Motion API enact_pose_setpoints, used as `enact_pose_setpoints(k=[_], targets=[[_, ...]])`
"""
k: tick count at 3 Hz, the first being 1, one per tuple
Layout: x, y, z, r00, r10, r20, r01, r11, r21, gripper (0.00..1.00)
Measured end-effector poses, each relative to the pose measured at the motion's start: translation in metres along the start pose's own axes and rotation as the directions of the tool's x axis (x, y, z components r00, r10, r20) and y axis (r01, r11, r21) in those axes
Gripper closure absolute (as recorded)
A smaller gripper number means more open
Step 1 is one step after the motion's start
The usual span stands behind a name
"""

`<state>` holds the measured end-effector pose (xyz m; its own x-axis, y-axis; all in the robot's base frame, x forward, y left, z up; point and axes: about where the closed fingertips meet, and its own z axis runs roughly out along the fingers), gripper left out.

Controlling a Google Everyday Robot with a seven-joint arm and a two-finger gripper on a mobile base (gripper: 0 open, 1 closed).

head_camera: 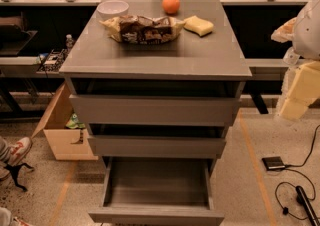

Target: Close bottom drawer

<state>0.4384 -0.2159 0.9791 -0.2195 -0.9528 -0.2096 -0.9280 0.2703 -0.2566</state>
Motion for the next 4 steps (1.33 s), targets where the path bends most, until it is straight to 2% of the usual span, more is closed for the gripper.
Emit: enact_pose_setpoints(k=[1,2,3,4], targets=[[0.0,0.0,0.0,1.0,0.0,0.0,0.0,1.0,0.0,0.0],[0.003,0.001,0.008,1.0,0.024,-0.014,-0.024,0.9996,-0.012,0.0],[0.02,0.012,0.049,0.994,0.102,-0.039,-0.105,0.9913,-0.08,0.0],[0.039,0.038,0.112,0.982,0.18,-0.062,-0.189,0.9627,-0.193,0.0]])
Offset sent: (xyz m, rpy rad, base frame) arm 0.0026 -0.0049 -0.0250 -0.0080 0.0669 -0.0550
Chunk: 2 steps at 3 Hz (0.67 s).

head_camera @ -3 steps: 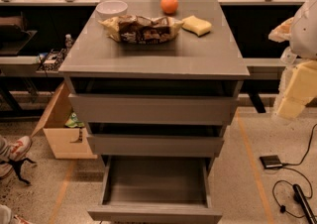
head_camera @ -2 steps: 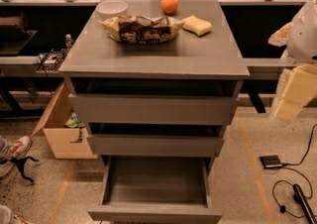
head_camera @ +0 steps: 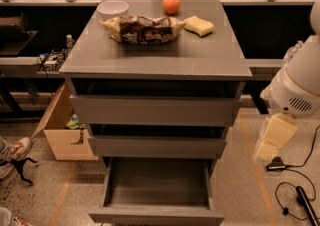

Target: Close bottom drawer

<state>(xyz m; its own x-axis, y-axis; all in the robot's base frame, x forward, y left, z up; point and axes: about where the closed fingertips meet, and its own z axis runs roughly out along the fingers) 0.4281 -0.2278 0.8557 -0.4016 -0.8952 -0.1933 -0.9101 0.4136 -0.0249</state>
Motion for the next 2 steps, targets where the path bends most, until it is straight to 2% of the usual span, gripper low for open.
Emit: enact_pose_setpoints(k=[1,2], targets=[[0.023,0.019,0.079,0.996,0.081,-0.027,-0.084,0.9863,-0.142,0.0],[0.047,0.046,0.158,0.987,0.14,-0.081,-0.158,0.9418,-0.297,0.0]])
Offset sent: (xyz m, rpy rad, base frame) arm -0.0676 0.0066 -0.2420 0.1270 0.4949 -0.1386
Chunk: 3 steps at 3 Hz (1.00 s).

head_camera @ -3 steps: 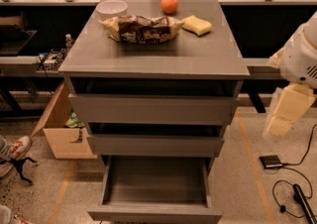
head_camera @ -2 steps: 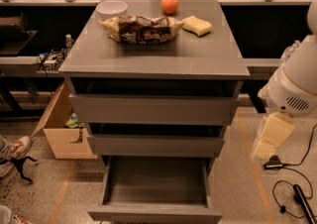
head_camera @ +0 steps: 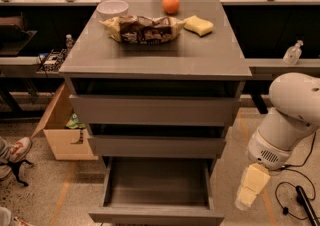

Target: Close bottom drawer

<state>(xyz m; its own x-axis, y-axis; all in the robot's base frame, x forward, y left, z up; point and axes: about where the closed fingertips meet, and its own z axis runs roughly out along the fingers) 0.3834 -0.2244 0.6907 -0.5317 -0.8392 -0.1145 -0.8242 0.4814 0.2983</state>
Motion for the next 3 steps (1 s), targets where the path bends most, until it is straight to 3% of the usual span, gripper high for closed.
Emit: enact_pose_setpoints(k=[1,2,3], targets=[[0.0,-0.001,0.004,1.0,0.005,-0.002,-0.005,1.0,-0.001,0.0],[0.002,-0.011,0.048,0.998,0.061,-0.023,-0.061,0.9981,-0.007,0.0],[0.008,-0.035,0.113,0.993,0.12,0.015,-0.118,0.9906,-0.069,0.0]])
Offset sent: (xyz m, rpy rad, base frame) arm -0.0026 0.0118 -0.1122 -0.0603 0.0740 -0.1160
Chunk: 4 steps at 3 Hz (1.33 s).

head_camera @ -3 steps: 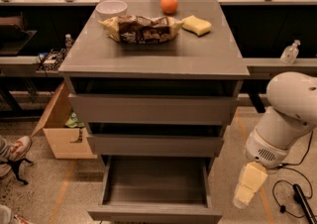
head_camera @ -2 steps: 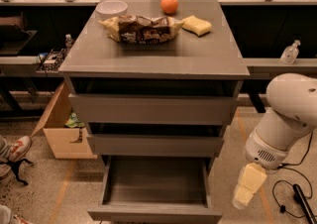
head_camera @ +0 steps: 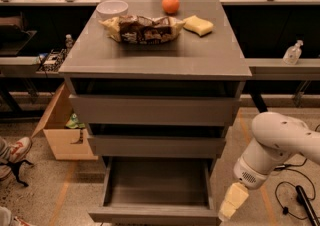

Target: Close bottom drawer

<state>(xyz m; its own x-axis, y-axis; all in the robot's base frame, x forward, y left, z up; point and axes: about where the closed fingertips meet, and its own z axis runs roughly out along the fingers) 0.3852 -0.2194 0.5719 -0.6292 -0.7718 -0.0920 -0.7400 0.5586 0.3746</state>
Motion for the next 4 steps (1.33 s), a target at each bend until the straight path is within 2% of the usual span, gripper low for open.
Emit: enact_pose_setpoints(k=[1,2,3,4], targets=[[0.001,-0.022,0.063,0.998,0.056,0.034,-0.053,0.9945,-0.09,0.18],[0.001,-0.036,0.12,0.993,0.105,0.057,-0.092,0.9777,-0.188,0.41],[0.001,-0.042,0.17,0.987,0.136,0.084,-0.107,0.954,-0.28,0.64],[0.003,-0.039,0.182,0.987,0.141,0.076,-0.112,0.9471,-0.301,0.88]])
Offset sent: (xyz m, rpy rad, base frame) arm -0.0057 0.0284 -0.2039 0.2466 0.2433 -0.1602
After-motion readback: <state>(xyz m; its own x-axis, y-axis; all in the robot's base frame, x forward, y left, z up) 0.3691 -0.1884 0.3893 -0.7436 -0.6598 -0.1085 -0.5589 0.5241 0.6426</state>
